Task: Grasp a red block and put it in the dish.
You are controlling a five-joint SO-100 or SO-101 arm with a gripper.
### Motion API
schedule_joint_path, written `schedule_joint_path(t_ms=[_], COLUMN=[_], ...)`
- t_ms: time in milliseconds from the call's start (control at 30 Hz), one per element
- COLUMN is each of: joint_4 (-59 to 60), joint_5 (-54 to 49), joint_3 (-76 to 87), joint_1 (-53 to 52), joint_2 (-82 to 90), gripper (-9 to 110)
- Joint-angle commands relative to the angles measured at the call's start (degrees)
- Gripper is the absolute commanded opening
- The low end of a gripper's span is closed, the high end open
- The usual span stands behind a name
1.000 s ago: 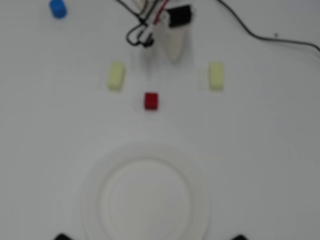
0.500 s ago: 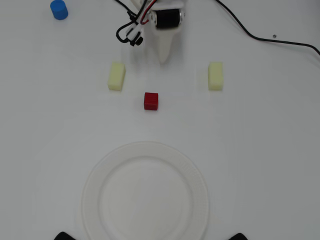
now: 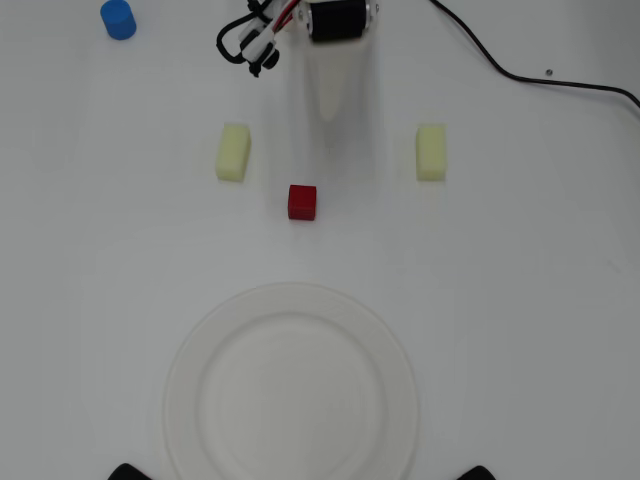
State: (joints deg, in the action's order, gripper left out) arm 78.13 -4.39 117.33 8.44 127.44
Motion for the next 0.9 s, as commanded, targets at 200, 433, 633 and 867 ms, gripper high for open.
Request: schedule_joint_path(t_ms=[200, 433, 633, 867], joint_4=[-3.1, -13.1, -19.4, -22.5], joint_5=[1.9, 2.7, 0.1, -3.0], joint_3=[-16.4, -10.2, -7.2, -7.4], joint_1=[0.4, -0.4, -2.2, -6.7], joint_2=[-27.6, -34.9, -36.2, -39.3], gripper=[33, 32, 31, 30])
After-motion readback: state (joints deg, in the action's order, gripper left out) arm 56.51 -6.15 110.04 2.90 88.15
